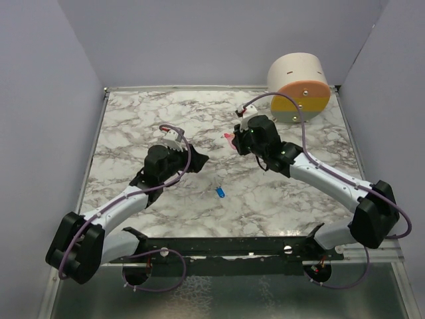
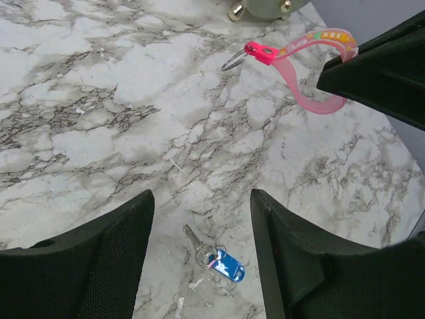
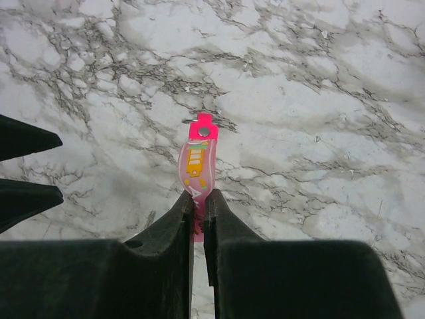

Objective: Put the keys on the keyring

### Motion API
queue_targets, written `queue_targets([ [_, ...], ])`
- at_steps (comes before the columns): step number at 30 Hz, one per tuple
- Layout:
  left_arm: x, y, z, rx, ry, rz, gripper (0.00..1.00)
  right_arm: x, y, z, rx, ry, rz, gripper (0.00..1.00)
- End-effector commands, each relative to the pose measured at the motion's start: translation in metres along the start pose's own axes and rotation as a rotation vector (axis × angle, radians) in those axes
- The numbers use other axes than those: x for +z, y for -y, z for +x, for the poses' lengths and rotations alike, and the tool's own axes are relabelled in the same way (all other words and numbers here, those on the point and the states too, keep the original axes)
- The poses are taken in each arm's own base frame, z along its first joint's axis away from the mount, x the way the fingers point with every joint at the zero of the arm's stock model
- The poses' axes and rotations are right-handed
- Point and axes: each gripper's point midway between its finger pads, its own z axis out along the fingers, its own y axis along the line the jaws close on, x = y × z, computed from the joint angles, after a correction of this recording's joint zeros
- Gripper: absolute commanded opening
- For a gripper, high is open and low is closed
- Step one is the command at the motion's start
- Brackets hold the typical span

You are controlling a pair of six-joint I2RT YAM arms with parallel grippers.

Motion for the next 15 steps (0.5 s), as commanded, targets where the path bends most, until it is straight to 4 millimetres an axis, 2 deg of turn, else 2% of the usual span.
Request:
queue_targets([
  [1,-0.007,-0.003,-0.014,0.06,0.069,-0.015,0.61,-0.018,-0.007,-0.011,0.018,0.009,-0.045,0.06],
  [15,-0.001,0.013,-0.014,0.144,0.091,0.073,0.6,-0.03,-0.009,-0.008,0.014,-0.003,-0.071,0.06],
])
